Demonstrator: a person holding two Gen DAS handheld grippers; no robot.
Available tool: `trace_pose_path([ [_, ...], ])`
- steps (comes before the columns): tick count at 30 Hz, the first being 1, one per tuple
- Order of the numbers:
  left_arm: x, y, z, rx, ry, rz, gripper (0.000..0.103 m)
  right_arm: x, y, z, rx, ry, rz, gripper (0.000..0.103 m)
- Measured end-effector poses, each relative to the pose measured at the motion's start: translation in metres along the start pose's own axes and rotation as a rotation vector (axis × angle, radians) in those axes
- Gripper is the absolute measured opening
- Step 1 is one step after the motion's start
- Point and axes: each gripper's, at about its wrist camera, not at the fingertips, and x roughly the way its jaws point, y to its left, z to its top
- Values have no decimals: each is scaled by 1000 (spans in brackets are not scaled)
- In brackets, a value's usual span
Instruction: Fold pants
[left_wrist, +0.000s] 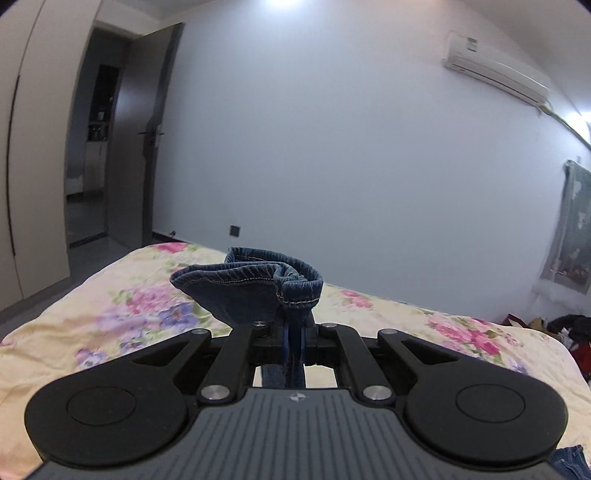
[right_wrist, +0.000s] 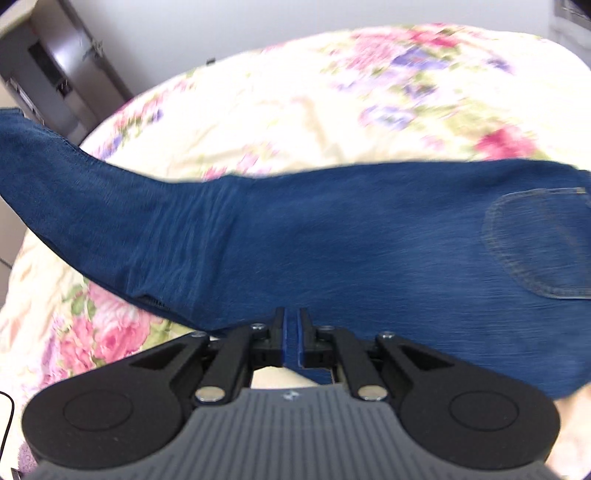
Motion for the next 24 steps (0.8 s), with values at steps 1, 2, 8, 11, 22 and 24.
trace_pose_path([
  [1, -3, -26, 3, 23, -3, -24, 5, -10, -11, 0, 10, -17, 0, 0],
  [2, -5, -52, 6, 46, -5, -46, 5, -20, -22, 1, 23, -34, -2, 0],
  [8, 2, -202, -8, 176, 16, -168, 5, -73, -103, 0, 115, -122, -23, 0],
  [11, 20, -268, -37, 209, 71, -232, 5, -95, -151, -3, 173, -154, -43, 0],
  [22, 38, -396, -272, 534, 431, -424, 5, -102, -267, -58, 343, -110, -65, 3],
  [24, 34, -396, -286, 535, 483, -461, 6, -97, -269, -63, 339, -101, -55, 3],
])
